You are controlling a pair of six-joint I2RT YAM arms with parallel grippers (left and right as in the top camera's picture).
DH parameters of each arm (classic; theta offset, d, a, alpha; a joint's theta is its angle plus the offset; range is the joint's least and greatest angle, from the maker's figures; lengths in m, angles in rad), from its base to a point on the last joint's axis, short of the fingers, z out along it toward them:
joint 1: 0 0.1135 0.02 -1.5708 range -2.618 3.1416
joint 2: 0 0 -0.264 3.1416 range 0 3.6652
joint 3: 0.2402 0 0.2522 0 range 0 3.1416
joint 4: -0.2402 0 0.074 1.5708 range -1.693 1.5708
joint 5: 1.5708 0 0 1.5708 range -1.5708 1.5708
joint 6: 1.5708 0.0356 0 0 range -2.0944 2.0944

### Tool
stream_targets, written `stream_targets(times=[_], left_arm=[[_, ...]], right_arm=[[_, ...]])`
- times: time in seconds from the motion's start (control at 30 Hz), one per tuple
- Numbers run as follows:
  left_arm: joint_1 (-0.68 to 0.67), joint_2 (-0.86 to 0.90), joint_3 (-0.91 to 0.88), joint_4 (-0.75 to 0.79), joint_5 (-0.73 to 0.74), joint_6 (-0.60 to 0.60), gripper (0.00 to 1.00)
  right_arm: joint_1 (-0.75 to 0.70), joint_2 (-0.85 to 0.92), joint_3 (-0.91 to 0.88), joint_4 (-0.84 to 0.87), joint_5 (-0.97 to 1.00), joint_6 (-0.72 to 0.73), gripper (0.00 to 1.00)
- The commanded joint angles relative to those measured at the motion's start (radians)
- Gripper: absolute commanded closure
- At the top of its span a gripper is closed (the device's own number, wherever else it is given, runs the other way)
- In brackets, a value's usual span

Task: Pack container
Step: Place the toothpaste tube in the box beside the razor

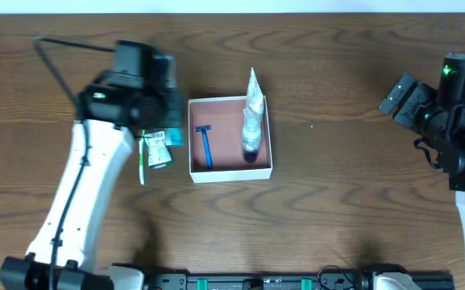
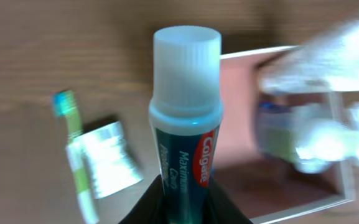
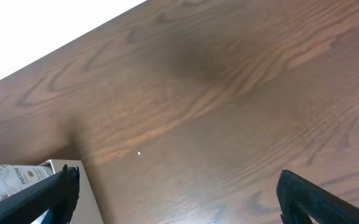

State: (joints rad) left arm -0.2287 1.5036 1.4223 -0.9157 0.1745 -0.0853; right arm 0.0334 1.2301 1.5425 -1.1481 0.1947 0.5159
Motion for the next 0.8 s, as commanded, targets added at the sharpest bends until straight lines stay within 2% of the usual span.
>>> stream_targets(times=[0.0,0.27,0.47,0.6,0.77], left_arm=[[-0.099,0.044,-0.015,0.036,-0.019,-0.105,0.82],[-0.235,0.25,-0.053,0.135,-0.177,-0.257,0.81],[-0.246,0.416,-0.053,0.17,-0.186,-0.284,0.81],[-0.246,0.451,-0.053,0.169,-0.186,-0.288,0.81],[-0.246,0.417,-0.043,0.15,-0.182,-0.286,0.73]], right_arm=[[-0.007,-0.001,0.008,-0.001,0.003,0.011,0.01],[-0.007,-0.001,0.008,0.0,0.003,0.01,0.01],[-0.007,-0.001,0.008,-0.001,0.003,0.011,0.01],[-0.007,-0.001,0.008,0.0,0.003,0.011,0.01],[-0.007,-0.001,0.008,-0.001,0.003,0.01,0.01]])
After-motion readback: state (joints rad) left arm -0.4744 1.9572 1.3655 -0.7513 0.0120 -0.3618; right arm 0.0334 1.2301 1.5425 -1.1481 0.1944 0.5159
